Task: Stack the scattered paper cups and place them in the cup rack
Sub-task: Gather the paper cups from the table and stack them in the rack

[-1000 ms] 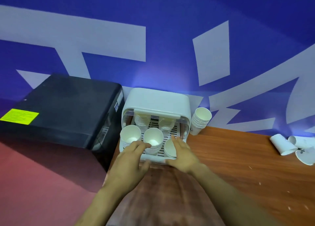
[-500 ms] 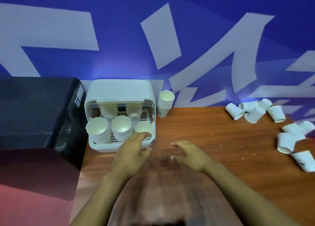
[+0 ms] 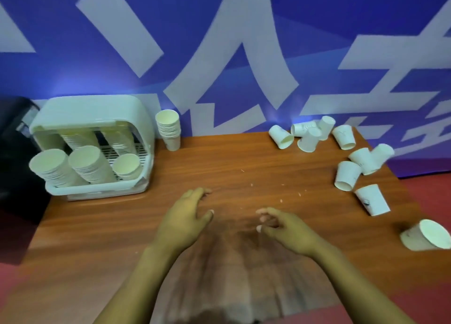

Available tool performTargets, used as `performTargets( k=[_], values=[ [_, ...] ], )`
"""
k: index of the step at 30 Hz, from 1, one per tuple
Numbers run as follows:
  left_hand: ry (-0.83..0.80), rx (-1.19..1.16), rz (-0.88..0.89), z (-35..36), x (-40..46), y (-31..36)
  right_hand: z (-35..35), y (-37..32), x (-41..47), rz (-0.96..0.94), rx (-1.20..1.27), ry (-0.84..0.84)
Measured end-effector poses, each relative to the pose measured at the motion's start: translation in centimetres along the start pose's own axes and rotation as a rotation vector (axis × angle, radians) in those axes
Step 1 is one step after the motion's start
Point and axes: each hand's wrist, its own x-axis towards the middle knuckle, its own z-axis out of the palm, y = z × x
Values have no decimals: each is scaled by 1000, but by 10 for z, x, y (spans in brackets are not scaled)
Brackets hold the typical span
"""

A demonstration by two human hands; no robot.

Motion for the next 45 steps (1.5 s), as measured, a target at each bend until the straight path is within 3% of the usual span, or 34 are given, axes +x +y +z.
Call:
performTargets(
  k=[6, 15, 21, 29, 36, 45],
  values=[
    [-88, 6, -23, 60, 3, 56, -54, 72, -36, 75, 42, 48],
    [-176, -37, -77, 98, 42, 69, -86, 101, -35, 133, 63, 77],
    [-268, -56, 8, 147, 79, 117, -139, 138, -42, 175, 18, 138],
    [-299, -20, -59, 228, 94, 180, -204, 211, -43, 114, -35, 191],
    [-319, 91, -185, 344, 123, 267, -271, 298, -65, 38, -429, 118],
    [-331, 295, -258, 423, 172, 316, -297, 361, -82, 26, -373, -14]
  ],
)
